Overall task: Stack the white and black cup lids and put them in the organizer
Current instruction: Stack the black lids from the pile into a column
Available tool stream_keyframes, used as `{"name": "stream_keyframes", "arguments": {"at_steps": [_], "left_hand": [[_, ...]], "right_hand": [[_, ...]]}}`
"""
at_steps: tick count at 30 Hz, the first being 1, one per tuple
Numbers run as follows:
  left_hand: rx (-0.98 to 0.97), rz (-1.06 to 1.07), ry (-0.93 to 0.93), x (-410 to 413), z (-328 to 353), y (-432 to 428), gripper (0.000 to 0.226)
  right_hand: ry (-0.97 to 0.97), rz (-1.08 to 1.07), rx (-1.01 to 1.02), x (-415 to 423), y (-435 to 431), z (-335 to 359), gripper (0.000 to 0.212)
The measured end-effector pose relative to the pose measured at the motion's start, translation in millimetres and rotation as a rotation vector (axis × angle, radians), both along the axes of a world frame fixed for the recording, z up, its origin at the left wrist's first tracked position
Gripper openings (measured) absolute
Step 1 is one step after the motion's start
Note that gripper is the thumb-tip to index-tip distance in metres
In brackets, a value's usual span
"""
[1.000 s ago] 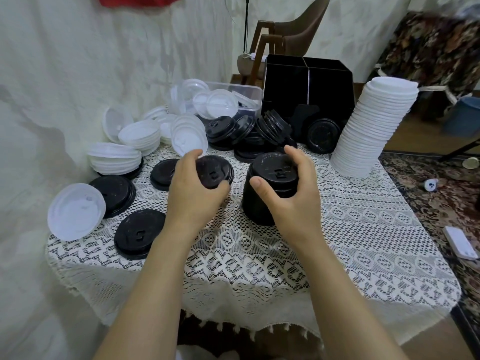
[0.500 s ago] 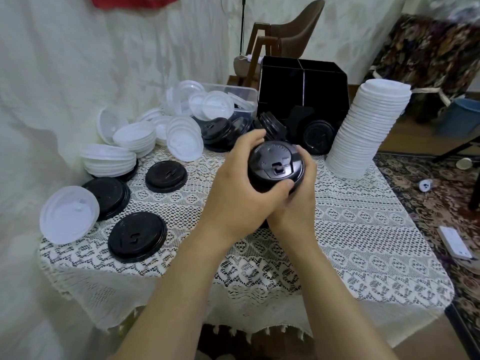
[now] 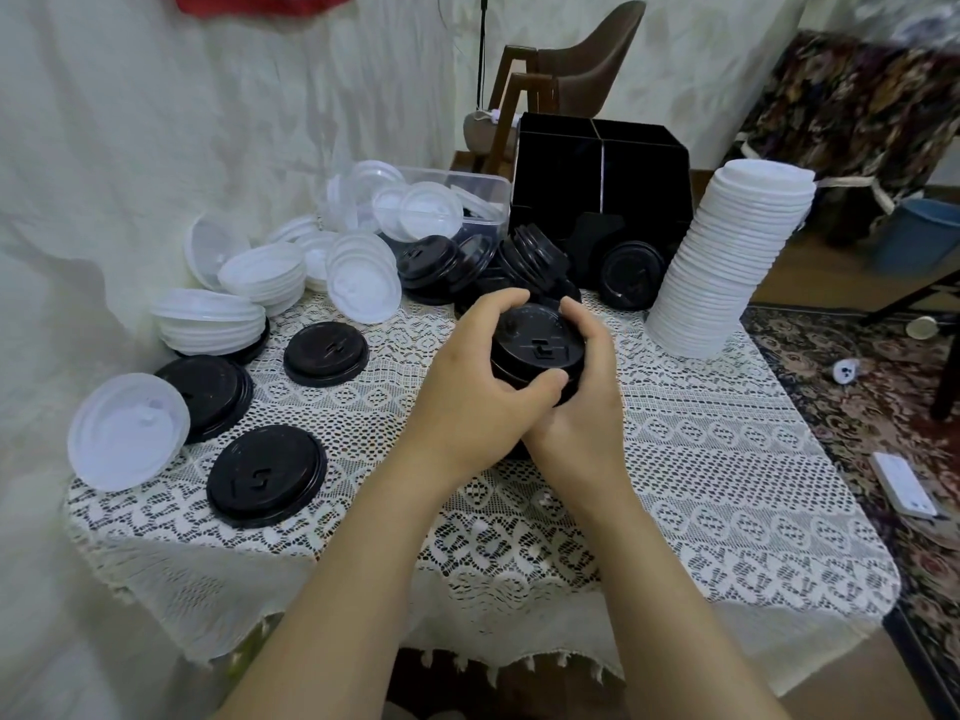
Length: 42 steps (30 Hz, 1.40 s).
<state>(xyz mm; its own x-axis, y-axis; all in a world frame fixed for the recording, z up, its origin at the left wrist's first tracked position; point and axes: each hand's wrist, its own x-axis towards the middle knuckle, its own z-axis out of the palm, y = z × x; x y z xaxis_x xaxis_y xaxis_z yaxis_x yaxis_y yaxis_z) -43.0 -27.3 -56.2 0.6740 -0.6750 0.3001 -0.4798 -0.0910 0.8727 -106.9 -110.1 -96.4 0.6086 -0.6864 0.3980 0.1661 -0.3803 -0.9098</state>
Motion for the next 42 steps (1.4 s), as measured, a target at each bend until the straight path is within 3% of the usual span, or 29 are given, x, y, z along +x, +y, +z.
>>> {"name": "stream_keyframes", "arguments": {"at_steps": [7,11,25,27,29,31,34,42], "left_hand": [[0.023,-0.051,0.048,8.4,-3.5,2.5,0.068],[0.031,-0.046,0.036,8.5,-5.0,2.2,0.068],[0.045,-0.126,0.061,13.7,-12.3,9.9,0.063],[0.061,-0.051,0.0,23.8,-14.8,17.1,0.063],[0.274,0.172,-0.267,43.3,-21.1,25.4,0.063],[0.618,0.366,-0.421,61.1,-28.8,34.8,0.061],[0.836,0.438,-0.337,72.7,-35.9,43.3,0.065],[0.978,0.462,-0.191,78.1,-36.9,37.0,0.068]], "right_hand": [[0.05,-0.081,-0.285,4.7,-4.1,1.4,0.076],[0.083,-0.095,-0.292,7.2,-4.8,2.4,0.066],[0.072,-0.165,-0.281,10.5,0.8,-3.5,0.063],[0.07,-0.178,-0.297,11.0,0.3,-3.6,0.059],[0.068,-0.182,-0.301,10.9,0.4,-3.1,0.056],[0.075,-0.181,-0.3,10.4,0.6,-2.7,0.054],[0.074,-0.178,-0.294,9.7,0.7,-2.2,0.054],[0.071,-0.172,-0.299,9.2,1.5,-1.8,0.053]]}}
